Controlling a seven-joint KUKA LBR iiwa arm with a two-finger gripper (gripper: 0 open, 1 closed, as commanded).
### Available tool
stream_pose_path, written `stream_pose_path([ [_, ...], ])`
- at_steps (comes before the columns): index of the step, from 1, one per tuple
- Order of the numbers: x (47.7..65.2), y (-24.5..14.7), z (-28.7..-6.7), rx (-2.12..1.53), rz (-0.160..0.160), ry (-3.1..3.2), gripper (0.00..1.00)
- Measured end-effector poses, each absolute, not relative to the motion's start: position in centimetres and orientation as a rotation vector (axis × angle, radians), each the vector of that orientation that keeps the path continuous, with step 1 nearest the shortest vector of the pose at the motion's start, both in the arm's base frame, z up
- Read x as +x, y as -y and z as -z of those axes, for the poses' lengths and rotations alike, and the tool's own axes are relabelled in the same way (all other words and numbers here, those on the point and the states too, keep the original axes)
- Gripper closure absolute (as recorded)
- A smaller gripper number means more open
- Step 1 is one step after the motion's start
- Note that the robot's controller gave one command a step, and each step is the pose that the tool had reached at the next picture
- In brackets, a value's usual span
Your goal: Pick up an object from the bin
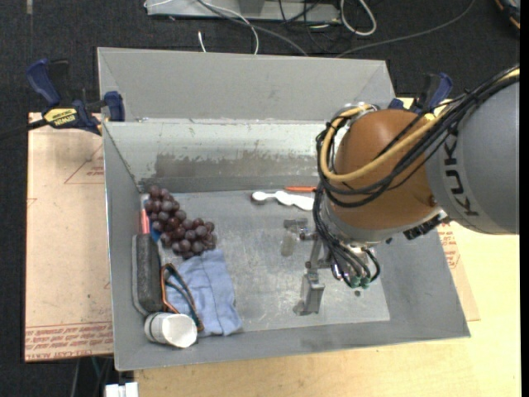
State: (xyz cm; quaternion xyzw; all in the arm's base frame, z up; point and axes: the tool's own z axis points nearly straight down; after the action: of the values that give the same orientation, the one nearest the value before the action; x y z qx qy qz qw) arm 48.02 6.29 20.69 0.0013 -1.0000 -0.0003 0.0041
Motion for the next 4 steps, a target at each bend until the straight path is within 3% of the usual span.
stream_pose_path([
  [1, 48.2, -6.3, -21.1, 0.0, 0.002, 3.141, 0.0],
  [2, 49.3, -10.9, -14.9, 0.321, 0.003, 3.128, 0.0],
  [4, 50.9, -17.8, -13.2, 0.891, 0.001, 3.017, 0.0],
])
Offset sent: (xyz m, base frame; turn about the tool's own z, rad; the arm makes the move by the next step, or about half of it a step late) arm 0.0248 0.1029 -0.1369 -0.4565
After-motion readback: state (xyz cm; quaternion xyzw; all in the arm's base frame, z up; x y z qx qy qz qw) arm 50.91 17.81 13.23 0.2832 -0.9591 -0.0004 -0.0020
